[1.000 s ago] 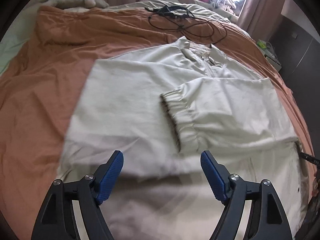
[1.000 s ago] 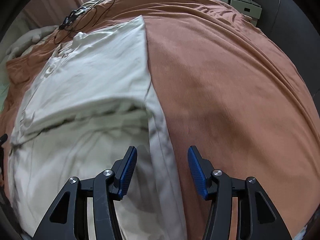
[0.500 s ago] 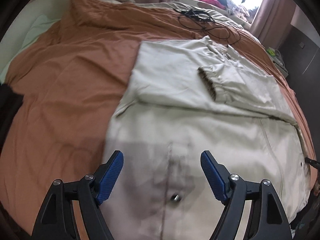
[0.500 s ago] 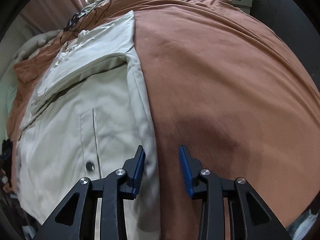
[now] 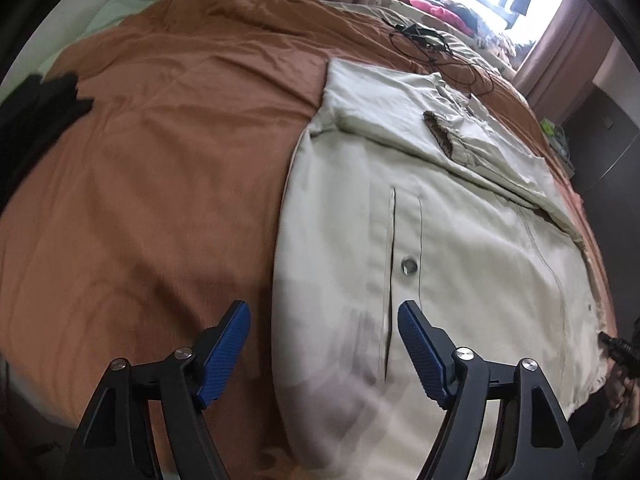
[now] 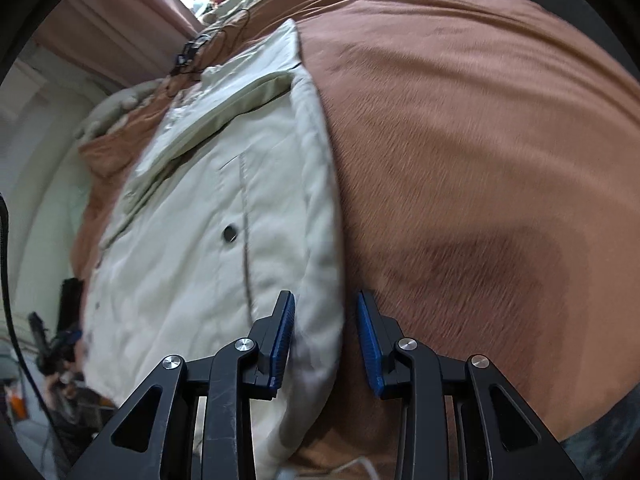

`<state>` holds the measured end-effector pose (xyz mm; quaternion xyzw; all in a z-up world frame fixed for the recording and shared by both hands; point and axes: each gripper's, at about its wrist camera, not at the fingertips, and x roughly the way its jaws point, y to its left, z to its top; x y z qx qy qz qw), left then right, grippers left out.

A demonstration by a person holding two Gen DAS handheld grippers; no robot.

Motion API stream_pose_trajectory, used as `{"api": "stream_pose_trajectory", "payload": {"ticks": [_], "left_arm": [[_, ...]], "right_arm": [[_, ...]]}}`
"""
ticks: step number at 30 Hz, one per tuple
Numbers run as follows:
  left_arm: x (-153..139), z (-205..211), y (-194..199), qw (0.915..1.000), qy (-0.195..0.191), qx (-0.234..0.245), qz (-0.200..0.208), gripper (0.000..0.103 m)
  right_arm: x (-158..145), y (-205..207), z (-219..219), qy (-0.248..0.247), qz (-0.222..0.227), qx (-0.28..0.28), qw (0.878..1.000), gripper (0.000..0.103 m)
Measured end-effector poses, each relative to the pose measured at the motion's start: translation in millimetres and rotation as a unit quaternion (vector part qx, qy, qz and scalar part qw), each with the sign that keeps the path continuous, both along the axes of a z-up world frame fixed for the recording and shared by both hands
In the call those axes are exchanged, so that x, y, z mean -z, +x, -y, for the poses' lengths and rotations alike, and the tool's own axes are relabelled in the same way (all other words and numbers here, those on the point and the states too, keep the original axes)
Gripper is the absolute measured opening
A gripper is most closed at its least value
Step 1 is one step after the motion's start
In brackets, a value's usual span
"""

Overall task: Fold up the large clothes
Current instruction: 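Grasp the cream jacket's side edge with both tools, then lift the held jacket edge up with both tools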

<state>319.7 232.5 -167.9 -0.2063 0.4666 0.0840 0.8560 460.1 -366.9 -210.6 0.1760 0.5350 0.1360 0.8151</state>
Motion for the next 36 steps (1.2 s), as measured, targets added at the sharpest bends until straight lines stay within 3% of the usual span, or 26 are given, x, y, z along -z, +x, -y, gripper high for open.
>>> {"api": "stream_pose_trajectory", "payload": {"ticks": [10, 17, 25, 28, 31, 34, 36], "left_arm": [[22.4, 2.2, -43.9, 0.9979, -0.059, -0.025, 0.001, 0.061], [28.5, 8.9, -65.4, 0.9933, -0.112, -0.020, 0.021, 0.060], [32.5, 9.2, -44.0, 0.9895, -0.139, -0.027, 0.028, 0.055], [34.2, 15.0, -39.5, 0.9906, -0.132, -0.026, 0.024, 0.054], [34.4, 19.1, -47.3, 0.9899, -0.139, -0.017, 0.024, 0.039], [38.3, 15.2, -58.1, 0.9878, -0.152, -0.020, 0.028, 0.018], [36.3, 9.6, -64.4, 0.9836, -0.173, -0.031, 0.039, 0.011]], "right_arm": [[13.8, -32.2, -1.0, 0.104, 0.000, -0.004, 0.995, 0.033], [24.3, -48.7, -10.9, 0.138, -0.004, -0.018, 0.990, 0.033], [31.7, -48.5, -16.3, 0.155, -0.006, 0.017, 0.988, 0.033], [31.4, -51.3, -19.3, 0.155, -0.006, 0.028, 0.988, 0.033], [31.7, -59.5, -20.2, 0.158, -0.005, 0.024, 0.987, 0.032], [29.9, -64.9, -20.4, 0.150, 0.007, 0.022, 0.988, 0.021], [23.0, -68.1, -19.2, 0.155, 0.022, 0.030, 0.987, 0.018]]}}
